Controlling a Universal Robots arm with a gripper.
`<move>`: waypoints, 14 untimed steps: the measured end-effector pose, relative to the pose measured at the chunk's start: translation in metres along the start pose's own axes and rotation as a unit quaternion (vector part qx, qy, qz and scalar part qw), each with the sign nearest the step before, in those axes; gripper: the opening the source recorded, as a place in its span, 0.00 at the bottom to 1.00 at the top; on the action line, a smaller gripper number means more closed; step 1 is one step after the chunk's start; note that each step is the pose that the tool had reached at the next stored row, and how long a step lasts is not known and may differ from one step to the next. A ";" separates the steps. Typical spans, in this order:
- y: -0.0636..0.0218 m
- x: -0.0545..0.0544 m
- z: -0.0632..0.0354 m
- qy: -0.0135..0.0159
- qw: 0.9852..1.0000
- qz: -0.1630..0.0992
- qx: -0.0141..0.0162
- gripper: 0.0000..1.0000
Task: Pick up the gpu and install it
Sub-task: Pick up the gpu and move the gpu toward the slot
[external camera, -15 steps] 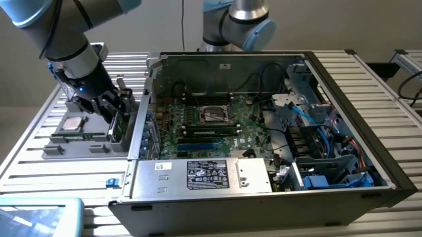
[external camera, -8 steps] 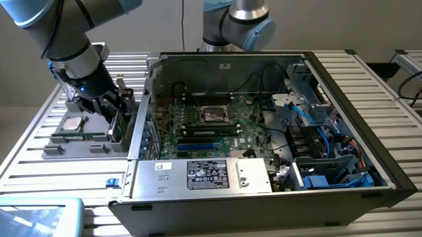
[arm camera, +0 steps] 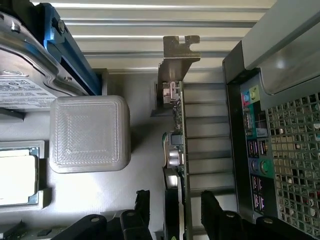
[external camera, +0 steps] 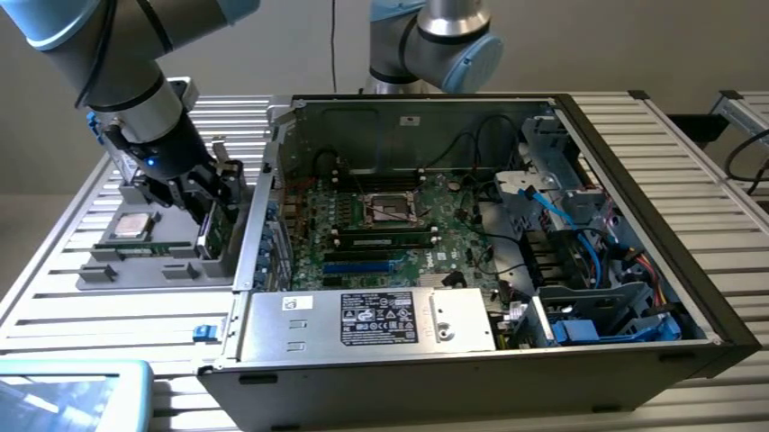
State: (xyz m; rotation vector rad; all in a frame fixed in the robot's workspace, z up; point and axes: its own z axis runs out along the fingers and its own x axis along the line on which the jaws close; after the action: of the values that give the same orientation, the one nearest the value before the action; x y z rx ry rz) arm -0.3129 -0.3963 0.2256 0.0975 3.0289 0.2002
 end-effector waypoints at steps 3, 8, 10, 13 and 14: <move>0.0000 0.000 0.0000 0.000 1.000 0.000 0.000 0.55; 0.0000 0.000 0.0001 0.000 1.000 0.000 0.000 0.39; 0.0000 0.000 0.0000 0.000 1.000 0.000 0.000 0.33; 0.0000 0.000 0.0000 0.000 1.000 0.000 0.000 0.29; 0.0000 0.000 0.0001 0.000 1.000 0.000 0.000 0.29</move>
State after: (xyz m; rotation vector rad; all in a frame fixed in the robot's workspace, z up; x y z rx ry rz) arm -0.3128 -0.3963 0.2256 0.0965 3.0289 0.2003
